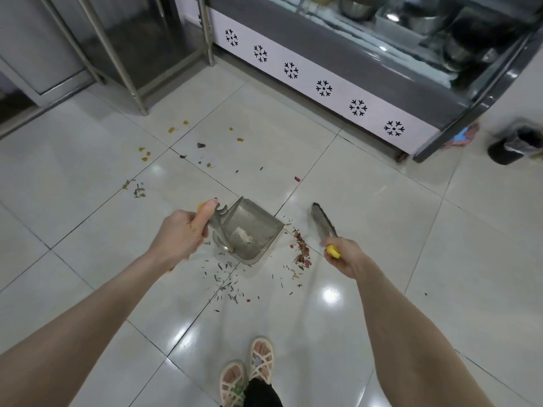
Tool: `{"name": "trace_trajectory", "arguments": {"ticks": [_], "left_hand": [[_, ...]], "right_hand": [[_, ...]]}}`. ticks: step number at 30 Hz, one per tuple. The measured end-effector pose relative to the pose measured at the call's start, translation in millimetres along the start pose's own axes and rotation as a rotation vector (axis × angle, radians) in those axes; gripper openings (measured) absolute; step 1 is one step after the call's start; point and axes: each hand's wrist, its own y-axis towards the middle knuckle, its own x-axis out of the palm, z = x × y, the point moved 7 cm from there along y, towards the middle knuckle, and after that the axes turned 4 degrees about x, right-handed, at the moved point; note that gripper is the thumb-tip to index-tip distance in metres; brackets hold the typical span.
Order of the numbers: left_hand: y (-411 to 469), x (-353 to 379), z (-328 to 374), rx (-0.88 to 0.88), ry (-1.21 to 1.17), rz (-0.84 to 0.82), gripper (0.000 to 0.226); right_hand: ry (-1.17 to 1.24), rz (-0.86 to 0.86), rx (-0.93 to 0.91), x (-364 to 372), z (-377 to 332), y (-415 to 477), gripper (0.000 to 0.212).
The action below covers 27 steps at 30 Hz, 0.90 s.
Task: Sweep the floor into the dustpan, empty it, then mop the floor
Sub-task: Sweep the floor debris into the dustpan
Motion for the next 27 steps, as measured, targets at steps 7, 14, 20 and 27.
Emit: {"name": "trace_trajectory", "arguments": {"ticks": [7,14,20,27], "left_hand": [[6.9,-27.0,-17.2,-0.027,-0.022,0.046,0.064],[11.3,-66.8,-33.3,0.009,-0.003,0.038,0.065],[13.2,-111.4,-55.8,0.038,0.004,-0.034,0.065],[14.6,-134.1,-66.6,0.098,0.02,-0.111,0.067]], "right_hand": [[-0.15,-0.097,0.087,56.8,37.8,-3.5,0.026],[-0.218,-0.165,0.105,111.8,57.1,-27.4,0.023],[-0.098,-0.073,0.094,134.0,76.2,-56.6,0.021],[0.107,0.066,0.003,115.8,92.3,-103.5,0.005]]}}
